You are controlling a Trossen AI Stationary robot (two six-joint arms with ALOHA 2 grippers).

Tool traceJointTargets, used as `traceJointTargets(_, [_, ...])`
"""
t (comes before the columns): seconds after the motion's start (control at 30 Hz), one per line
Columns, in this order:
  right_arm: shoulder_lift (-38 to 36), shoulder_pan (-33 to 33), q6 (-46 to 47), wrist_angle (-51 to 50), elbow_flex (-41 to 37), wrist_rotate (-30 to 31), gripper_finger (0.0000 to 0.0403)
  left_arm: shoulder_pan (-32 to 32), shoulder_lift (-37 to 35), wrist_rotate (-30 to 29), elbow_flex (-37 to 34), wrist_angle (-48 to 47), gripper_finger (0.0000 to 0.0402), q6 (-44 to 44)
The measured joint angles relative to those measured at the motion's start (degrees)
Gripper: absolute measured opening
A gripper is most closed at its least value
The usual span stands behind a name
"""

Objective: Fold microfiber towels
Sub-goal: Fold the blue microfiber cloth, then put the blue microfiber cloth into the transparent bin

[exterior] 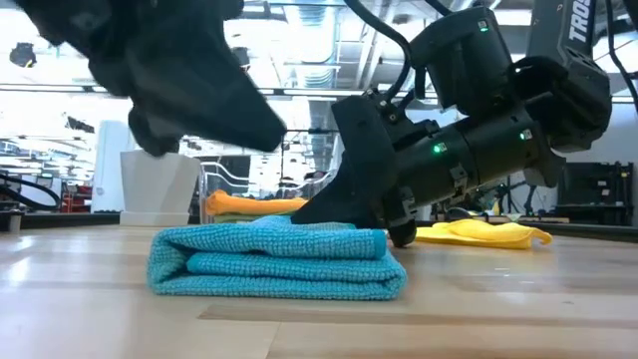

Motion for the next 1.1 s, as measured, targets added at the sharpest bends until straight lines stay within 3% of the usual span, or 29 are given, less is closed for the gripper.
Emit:
traceJointTargets(0.27, [-11.9, -1.9, -8.7, -6.7, -0.1, -0.5, 0.0021, 0.0, 7.6, 2.8, -0.1, 11.7, 0.0052, -1.3])
traceJointTargets(0.37, [-17.8, -4.2, -7.5, -18.6, 0.5, -9.3, 0.0047, 0.1, 8.8, 3.5, -0.1, 12.7, 0.0052, -1.3])
traceJointTargets(0.53, [-24.5, -7.0, -14.3, -44.8, 6.6, -20.5, 0.0140, 0.3, 9.2, 4.3, -0.1, 10.4, 0.0052, -1.0])
traceJointTargets(0.63, [-24.4, -8.5, -20.2, -55.2, 11.7, -23.1, 0.0206, 0.3, 9.2, 6.2, -0.1, 8.3, 0.0052, 0.5])
traceJointTargets(0.8, [-18.1, -11.0, -22.3, -62.1, 20.4, -28.5, 0.0291, 0.3, 9.1, 7.0, 0.0, 6.7, 0.0052, 0.2])
traceJointTargets(0.9, [-13.7, -11.3, -22.3, -64.6, 25.8, -28.5, 0.0311, 0.3, 9.1, 7.0, 0.0, 6.7, 0.0052, -0.6])
traceJointTargets(1.1, [-5.1, -12.3, -20.8, -73.6, 31.4, -28.5, 0.0314, 0.0, 9.1, 6.8, 0.0, 6.6, 0.0052, -2.1])
